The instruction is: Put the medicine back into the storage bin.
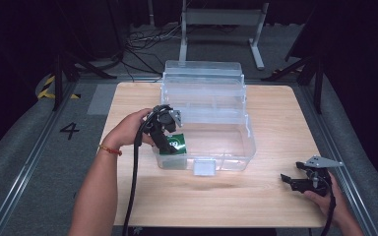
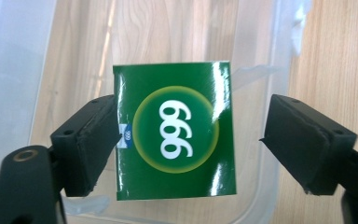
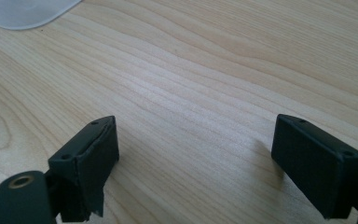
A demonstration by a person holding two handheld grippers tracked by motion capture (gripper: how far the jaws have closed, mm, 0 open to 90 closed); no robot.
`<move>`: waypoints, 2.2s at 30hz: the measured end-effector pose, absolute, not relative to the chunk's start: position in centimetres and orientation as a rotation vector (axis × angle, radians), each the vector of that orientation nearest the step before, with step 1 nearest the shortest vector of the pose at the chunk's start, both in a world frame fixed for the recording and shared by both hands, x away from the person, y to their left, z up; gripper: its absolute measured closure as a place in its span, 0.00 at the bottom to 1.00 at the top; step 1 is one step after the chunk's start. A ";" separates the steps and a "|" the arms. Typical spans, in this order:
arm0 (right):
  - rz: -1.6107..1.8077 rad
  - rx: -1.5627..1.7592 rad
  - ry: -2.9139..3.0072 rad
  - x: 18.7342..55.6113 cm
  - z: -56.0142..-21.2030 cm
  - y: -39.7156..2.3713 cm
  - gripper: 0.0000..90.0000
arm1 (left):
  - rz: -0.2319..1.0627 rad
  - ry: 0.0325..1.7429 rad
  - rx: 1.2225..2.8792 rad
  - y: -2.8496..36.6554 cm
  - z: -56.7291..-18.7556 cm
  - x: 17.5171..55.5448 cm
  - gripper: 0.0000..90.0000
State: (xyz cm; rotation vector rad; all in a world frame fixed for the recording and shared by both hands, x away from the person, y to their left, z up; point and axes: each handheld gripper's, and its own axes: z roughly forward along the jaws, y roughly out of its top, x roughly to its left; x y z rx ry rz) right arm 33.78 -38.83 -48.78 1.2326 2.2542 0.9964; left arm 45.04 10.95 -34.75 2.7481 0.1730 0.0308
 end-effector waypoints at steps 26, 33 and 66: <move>1.108 1.014 2.343 36.5 -43.2 -37.6 0.38 | 0.248 0.269 2.587 11.9 -38.7 37.0 0.49; 1.195 0.821 2.297 41.8 -35.9 -33.3 0.44 | 0.277 0.344 2.574 12.6 -38.9 37.4 0.64; 1.081 0.669 2.491 55.5 -31.8 -20.6 0.68 | 0.169 0.374 2.555 13.4 -39.5 39.0 0.87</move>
